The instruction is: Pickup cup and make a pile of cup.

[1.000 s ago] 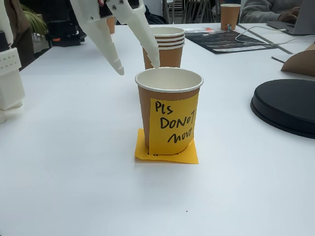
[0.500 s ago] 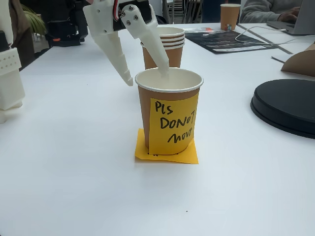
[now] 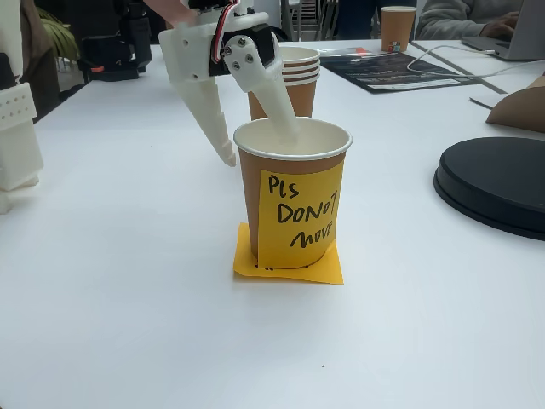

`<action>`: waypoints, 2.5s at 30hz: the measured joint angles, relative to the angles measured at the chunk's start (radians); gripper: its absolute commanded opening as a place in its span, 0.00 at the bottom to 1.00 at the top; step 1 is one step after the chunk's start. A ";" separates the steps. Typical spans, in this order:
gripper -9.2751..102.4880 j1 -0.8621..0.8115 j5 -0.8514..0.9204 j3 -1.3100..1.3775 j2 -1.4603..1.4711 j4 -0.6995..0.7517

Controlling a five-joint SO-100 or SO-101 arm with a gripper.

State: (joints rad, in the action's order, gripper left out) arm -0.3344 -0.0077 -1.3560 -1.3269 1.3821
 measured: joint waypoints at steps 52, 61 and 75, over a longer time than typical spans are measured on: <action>0.02 0.000 -0.006 0.000 0.021 0.000; 0.02 0.000 -0.003 0.000 0.021 0.000; 0.02 0.081 -0.002 0.048 -0.112 0.000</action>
State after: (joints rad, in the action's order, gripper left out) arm -0.2531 -0.0092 -1.3085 -1.4389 1.3821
